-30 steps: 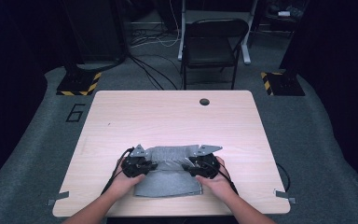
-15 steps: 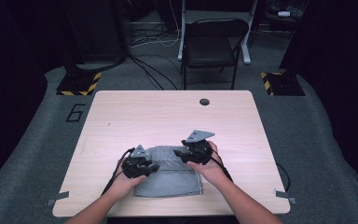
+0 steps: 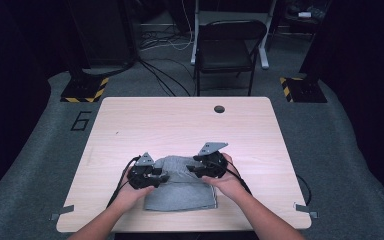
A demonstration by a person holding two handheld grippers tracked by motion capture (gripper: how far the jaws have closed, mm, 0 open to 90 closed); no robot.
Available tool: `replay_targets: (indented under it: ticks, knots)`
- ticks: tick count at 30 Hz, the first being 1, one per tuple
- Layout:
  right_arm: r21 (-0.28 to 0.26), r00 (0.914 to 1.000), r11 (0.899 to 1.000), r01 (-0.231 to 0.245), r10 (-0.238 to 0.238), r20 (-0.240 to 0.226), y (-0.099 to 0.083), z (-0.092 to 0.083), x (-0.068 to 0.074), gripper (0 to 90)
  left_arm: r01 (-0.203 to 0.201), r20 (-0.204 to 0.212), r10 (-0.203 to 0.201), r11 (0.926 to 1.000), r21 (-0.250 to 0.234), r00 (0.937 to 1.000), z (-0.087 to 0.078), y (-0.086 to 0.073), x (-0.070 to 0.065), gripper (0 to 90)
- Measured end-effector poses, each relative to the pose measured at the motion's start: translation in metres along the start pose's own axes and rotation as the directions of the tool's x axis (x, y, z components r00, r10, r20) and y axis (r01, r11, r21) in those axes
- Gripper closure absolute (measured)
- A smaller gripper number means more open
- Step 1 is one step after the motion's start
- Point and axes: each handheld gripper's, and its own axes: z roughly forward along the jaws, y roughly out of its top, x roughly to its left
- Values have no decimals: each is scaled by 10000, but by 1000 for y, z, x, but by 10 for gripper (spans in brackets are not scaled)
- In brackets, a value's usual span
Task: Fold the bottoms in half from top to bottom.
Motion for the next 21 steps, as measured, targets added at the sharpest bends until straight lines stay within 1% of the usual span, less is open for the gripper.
replay_targets:
  ticks: [1,2,3,4,5,6,7,8,9,11,12,13,14,15,16,17,19,20,21]
  knots:
    - [28,10000,10000,27,-27,-19,-2,-2,3,537,87,-38,-87,9999,-62,10000,-2,2,1,533]
    - [44,10000,10000,51,-51,15,-3,-3,5,552,85,-106,-87,9998,-164,9999,-4,5,2,526]
    - [49,9999,9999,145,-145,20,-5,-4,7,577,193,-98,-195,9995,-238,9998,-5,7,3,519]
    - [5,9998,9998,183,-183,5,-7,-5,8,596,135,-152,-139,9996,-262,9998,-7,11,4,517]
    - [17,9997,9997,229,-229,13,-8,-6,10,627,216,-187,-224,9989,-406,9996,-9,15,4,513]
    - [-92,9998,9997,218,-219,-33,-10,-7,12,657,175,-208,-186,9985,-512,9996,-11,18,5,511]
    - [-76,9995,9995,304,-305,-60,-11,-9,13,686,116,-211,-127,9986,-522,9997,-12,22,6,508]
    - [-142,9996,9995,283,-284,-61,-12,-9,15,709,187,-225,-200,9982,-562,9995,-13,25,6,503]
    - [-108,9995,9995,294,-295,-92,-13,-10,17,731,116,-277,-132,9982,-581,9995,-13,28,6,500]
    - [-124,9991,9992,376,-378,-196,-15,-12,20,766,217,-363,-240,9980,-602,9991,-13,35,8,489]
    - [-118,9992,9994,330,-333,-222,-16,-12,22,775,168,-418,-192,9982,-581,9989,-13,37,9,486]
    - [-130,9986,9989,449,-452,-285,-17,-12,23,778,292,-479,-324,9975,-650,9983,-13,40,10,483]
    - [-112,9986,9991,409,-412,-323,-19,-12,26,780,335,-489,-371,9968,-726,9981,-12,44,11,476]
    - [-58,9981,9987,510,-512,-347,-20,-11,28,781,334,-556,-372,9972,-674,9978,-12,46,11,471]
    - [-42,9977,9983,575,-576,-370,-21,-11,30,781,623,-523,-664,9951,-774,9964,-11,49,11,465]
    - [22,9961,9971,765,-763,-452,-23,-11,31,781,508,-570,-553,9957,-770,9968,-11,51,12,461]
    - [5,9970,9981,624,-623,-465,-25,-10,36,780,549,-578,-599,9949,-846,9965,-9,55,13,453]
    - [-43,9958,9970,772,-773,-481,-25,-10,35,780,622,-600,-671,9949,-797,9959,-7,57,14,451]
    - [-35,9967,9979,645,-646,-483,-26,-10,37,778,767,-544,-810,9941,-766,9952,-5,58,14,443]
